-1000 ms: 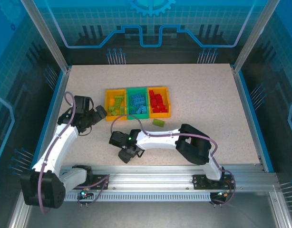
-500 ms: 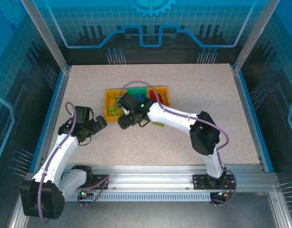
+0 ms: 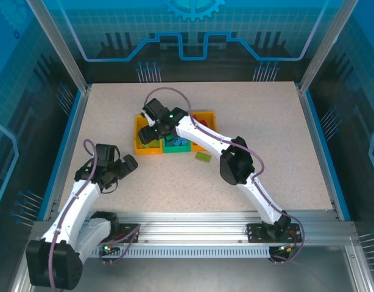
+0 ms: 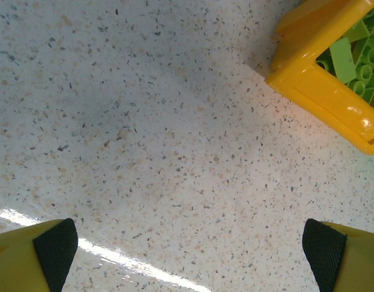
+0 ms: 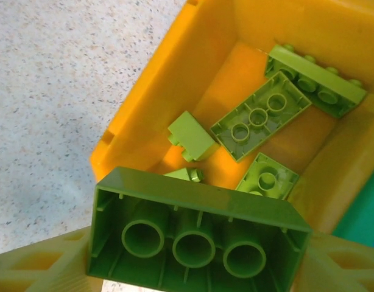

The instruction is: Sort the legos into containers by color

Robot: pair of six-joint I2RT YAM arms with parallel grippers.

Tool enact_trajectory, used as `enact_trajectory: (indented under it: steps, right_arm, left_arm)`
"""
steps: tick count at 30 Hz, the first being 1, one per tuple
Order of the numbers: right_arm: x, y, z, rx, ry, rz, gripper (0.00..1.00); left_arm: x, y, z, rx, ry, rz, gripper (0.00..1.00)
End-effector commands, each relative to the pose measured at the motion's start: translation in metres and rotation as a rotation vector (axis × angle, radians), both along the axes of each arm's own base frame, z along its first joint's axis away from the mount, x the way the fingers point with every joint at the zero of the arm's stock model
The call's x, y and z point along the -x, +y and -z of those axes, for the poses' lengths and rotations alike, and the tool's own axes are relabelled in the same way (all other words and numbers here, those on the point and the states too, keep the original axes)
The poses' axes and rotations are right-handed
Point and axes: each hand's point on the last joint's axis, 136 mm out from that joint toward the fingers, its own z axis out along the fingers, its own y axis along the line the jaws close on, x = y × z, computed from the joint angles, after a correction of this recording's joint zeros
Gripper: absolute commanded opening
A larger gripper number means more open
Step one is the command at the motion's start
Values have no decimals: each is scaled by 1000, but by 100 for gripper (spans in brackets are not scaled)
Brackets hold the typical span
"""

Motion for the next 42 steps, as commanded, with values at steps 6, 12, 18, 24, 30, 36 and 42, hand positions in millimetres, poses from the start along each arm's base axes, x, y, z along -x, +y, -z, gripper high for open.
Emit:
enact_trajectory:
  steps: [6,12,18,24,30,36,42]
  right_arm:
    - [-13,1,-11,-50,14,10,89]
    - [7,-3,-51,-53,-32,-67,95]
    - [43,-91,-63,111,-56,115,98]
    - [88,-194,-15,164,17,425,100]
    - [107,-234,23,211,42,608,100]
    - [109,-227,51,231,52,688,100]
    - [104,-206,74,151,50,728,100]
  left_arm:
    - [3,-14,1,30,-26,38,99]
    - [10,-25,6,7,-34,73,99]
    - [14,-34,9,12,-46,94,99]
    - [11,-40,11,7,-72,119,99]
    - [6,-46,10,19,-101,140,99]
    - [7,-46,13,14,-96,143,99]
    - [9,-45,16,14,-97,143,99]
